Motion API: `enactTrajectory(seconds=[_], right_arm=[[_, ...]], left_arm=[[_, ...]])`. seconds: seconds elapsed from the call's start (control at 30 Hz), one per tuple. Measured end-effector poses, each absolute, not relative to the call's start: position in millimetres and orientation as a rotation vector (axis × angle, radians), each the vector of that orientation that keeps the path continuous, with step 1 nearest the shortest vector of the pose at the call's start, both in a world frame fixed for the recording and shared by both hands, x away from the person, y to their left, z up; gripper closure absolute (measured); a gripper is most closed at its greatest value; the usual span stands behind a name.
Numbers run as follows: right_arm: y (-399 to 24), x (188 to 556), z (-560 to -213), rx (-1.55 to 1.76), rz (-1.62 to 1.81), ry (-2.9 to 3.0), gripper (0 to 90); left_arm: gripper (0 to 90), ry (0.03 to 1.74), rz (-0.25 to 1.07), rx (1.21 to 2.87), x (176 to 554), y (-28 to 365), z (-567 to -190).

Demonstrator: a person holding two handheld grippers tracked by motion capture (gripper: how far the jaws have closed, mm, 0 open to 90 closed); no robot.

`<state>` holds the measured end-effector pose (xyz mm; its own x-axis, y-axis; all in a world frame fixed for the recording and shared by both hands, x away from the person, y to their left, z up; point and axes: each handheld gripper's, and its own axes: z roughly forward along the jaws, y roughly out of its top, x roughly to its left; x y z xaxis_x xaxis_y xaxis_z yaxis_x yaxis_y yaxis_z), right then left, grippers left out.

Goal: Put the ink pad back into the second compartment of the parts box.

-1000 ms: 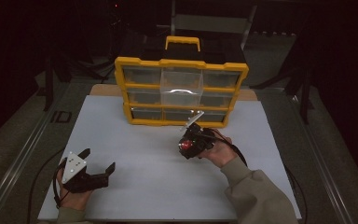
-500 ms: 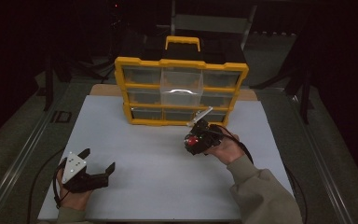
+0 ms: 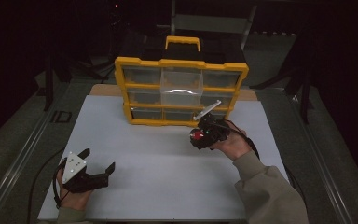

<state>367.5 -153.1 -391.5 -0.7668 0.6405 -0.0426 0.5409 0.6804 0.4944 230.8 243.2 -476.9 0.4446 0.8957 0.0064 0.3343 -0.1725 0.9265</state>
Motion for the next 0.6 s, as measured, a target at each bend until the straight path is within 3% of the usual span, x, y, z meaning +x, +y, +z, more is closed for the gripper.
enactTrajectory(seconds=[0.6], right_arm=[[-164, 381, -372, 0.988, 0.676, 2.659, 29.7]], left_arm=[[0.0, 1.067, 0.726, 1.728, 231, 243, -477]])
